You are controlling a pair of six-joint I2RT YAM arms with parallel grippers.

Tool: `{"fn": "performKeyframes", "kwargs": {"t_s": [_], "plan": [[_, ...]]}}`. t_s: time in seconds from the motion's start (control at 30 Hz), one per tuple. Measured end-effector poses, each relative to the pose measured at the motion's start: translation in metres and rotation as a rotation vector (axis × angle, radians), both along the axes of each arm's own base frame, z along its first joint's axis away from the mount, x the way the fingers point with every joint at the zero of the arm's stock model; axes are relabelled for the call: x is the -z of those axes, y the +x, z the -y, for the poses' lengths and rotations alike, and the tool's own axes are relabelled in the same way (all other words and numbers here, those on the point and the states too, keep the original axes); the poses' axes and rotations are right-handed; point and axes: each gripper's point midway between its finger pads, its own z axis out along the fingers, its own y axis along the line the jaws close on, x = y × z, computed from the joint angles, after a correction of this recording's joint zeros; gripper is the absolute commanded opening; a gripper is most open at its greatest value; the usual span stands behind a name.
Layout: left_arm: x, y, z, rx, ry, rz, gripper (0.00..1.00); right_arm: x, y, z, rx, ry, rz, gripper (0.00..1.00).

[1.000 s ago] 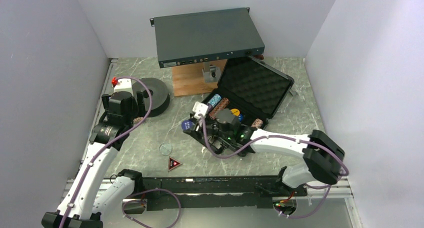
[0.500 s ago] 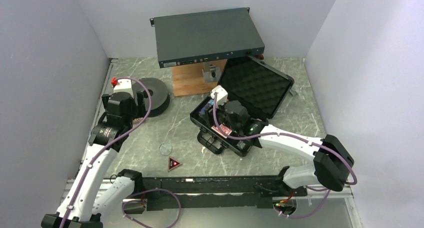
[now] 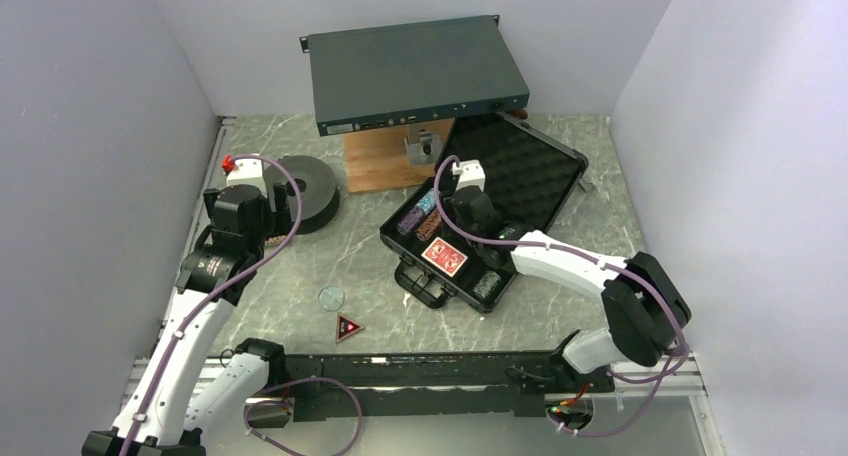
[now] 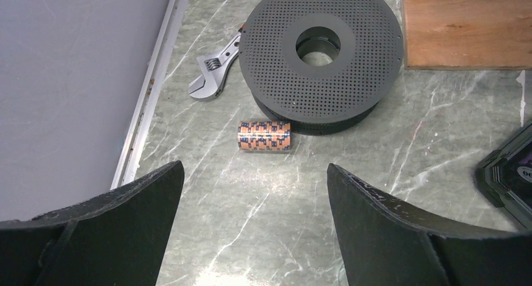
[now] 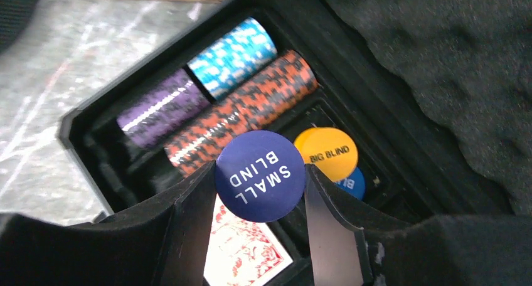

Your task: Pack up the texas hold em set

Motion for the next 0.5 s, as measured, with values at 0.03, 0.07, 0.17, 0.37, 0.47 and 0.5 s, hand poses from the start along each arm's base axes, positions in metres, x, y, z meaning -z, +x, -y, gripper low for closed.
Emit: {"fn": "performKeyframes", "kwargs": {"t_s": [0.03, 0.07, 0.17, 0.37, 0.47, 0.5], "plan": [[0.0, 0.0, 0.0, 0.0, 0.0, 0.002, 0.9, 0.005, 0.001, 0.004, 0.02, -0.013, -0.014, 0.0], [-0.001, 0.0, 0.0, 0.0, 0.0, 0.002, 0.9, 0.01, 0.002, 0.008, 0.04, -0.025, -0.028, 0.0], [-0.001, -0.001, 0.0, 0.001, -0.001, 0.005, 0.9, 0.018, 0.003, 0.018, 0.086, -0.045, -0.052, 0.0], [-0.002, -0.001, 0.001, 0.007, -0.005, 0.007, 0.9, 0.031, 0.012, 0.032, 0.138, -0.061, -0.076, 0.0], [-0.002, -0.001, 0.001, 0.007, -0.006, 0.01, 0.9, 0.043, 0.017, 0.037, 0.155, -0.074, -0.096, 0.0], [-0.003, -0.001, 0.001, 0.007, -0.006, 0.011, 0.9, 0.049, 0.018, 0.038, 0.159, -0.081, -0.108, 0.0]]}}
